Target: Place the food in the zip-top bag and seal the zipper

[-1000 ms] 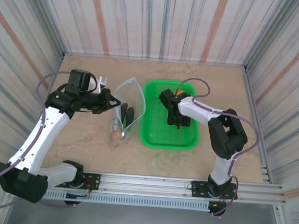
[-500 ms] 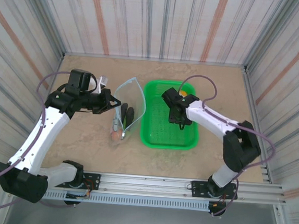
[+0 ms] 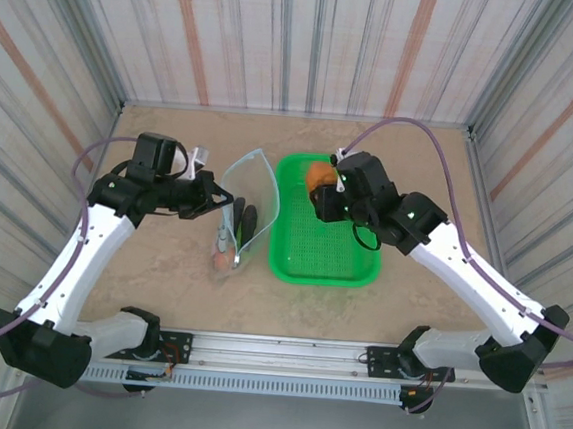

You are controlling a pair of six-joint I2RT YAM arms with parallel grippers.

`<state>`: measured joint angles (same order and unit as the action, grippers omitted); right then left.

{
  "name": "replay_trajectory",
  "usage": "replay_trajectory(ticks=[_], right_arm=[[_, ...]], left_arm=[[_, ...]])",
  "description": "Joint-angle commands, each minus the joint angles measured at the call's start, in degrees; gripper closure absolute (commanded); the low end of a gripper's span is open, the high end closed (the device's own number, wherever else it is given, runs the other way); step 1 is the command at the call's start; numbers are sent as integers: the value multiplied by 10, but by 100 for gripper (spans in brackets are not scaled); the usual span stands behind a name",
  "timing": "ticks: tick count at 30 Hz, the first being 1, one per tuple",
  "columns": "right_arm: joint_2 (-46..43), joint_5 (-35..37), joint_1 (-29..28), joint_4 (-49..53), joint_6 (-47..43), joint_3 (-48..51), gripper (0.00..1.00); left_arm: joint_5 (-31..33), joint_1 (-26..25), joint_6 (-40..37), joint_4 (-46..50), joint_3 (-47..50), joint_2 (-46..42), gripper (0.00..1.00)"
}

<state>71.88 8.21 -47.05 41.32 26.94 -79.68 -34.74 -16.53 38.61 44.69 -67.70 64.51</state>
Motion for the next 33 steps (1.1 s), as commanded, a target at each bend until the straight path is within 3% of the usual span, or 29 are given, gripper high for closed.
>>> replay_trajectory(ticks=[1,10,25,33], right_arm=[[15,-51,-37,-42,-46,-62,48],[182,7,-92,31,-55,-213,47],[329,18,-96,131,15,-293,45],[356,42,-99,171,29,-329,29]], left_arm=[[-9,-4,-7,3,-13,6,100],[-6,-6,-7,9,-25,9,100],[-4,-7,-14,19,-48,15,100],[0,-7,-14,18,-41,16,100]])
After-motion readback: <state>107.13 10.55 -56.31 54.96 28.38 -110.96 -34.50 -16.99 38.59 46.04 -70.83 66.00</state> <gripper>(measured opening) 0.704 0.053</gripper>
